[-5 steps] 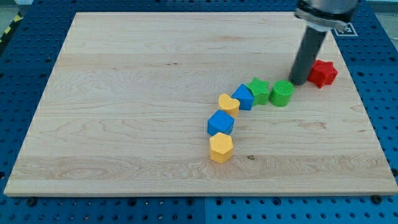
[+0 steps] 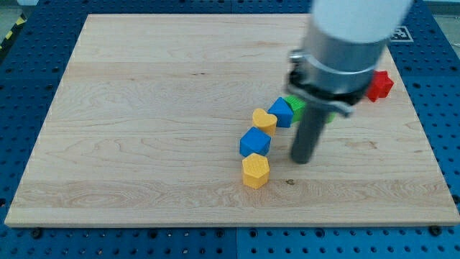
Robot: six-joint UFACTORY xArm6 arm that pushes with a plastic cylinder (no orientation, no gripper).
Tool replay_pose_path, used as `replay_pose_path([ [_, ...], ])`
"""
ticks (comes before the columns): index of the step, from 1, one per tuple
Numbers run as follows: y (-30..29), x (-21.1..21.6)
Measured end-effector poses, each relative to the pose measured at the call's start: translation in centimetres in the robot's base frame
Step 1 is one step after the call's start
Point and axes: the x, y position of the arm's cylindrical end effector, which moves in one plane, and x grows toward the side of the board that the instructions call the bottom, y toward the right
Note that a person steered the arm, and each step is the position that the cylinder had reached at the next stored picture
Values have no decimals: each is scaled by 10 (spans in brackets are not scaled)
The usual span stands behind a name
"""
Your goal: Push the blue cube to the top left
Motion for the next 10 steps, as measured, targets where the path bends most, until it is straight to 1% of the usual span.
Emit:
replay_pose_path([
  [2, -27, -1],
  [6, -123, -59],
  [8, -168, -112],
  [10, -215, -204],
])
